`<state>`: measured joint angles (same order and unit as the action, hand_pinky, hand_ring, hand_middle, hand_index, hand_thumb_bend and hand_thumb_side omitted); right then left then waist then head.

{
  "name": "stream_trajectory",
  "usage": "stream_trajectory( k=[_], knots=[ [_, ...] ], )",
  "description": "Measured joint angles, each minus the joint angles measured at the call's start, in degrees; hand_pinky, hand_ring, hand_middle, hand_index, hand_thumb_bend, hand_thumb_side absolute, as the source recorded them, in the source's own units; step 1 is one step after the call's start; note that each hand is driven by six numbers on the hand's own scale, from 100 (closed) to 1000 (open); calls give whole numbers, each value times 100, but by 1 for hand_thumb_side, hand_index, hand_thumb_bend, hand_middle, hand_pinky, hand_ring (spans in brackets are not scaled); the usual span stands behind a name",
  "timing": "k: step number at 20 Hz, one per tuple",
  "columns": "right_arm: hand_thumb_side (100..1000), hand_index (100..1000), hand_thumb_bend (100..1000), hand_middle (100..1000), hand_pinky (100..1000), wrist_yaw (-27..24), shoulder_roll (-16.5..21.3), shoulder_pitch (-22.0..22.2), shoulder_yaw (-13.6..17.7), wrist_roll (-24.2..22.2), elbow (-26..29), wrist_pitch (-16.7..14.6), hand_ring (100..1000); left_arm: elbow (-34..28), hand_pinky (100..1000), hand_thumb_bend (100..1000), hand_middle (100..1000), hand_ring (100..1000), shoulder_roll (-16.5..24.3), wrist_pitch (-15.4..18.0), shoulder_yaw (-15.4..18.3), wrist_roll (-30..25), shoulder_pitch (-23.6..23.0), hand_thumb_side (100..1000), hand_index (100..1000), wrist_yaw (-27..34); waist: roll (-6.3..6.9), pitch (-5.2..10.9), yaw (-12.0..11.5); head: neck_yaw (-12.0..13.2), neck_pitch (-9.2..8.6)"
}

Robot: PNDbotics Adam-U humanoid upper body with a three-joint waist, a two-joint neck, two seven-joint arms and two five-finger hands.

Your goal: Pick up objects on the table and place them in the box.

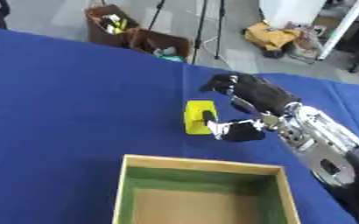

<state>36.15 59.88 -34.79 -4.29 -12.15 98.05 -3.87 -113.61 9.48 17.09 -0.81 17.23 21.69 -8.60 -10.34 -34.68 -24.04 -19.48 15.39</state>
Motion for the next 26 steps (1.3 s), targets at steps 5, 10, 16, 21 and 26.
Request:
stream_trajectory(
  k=[5,10,16,21,26],
  knots=[
    [554,883,388,782,779,-285,47,-6,165,188,208,183,850,0,508,100,573,576,-21,-30,0,-5,-8,1000,834,-4,3,0,58,-7,-12],
    [560,885,445,778,779,-737,92,-8,289,621,507,367,851,0,508,100,573,575,-42,-50,0,-12,-9,1000,834,-4,6,25,64,-7,-15],
    [435,887,546,812,796,-991,271,192,196,674,537,271,851,0,510,100,573,575,-42,-71,0,-54,-6,1000,833,1,-39,58,28,-18,-41],
    [428,879,530,814,800,-692,387,283,146,310,355,-66,847,0,508,100,572,574,-44,-80,1,-67,-2,1000,833,5,-75,58,-6,-35,-47],
    [437,878,449,810,803,-426,389,244,184,-127,305,-327,851,0,508,100,572,573,-44,-87,1,-64,4,1000,833,8,-112,58,-25,-55,-94]
  ],
)
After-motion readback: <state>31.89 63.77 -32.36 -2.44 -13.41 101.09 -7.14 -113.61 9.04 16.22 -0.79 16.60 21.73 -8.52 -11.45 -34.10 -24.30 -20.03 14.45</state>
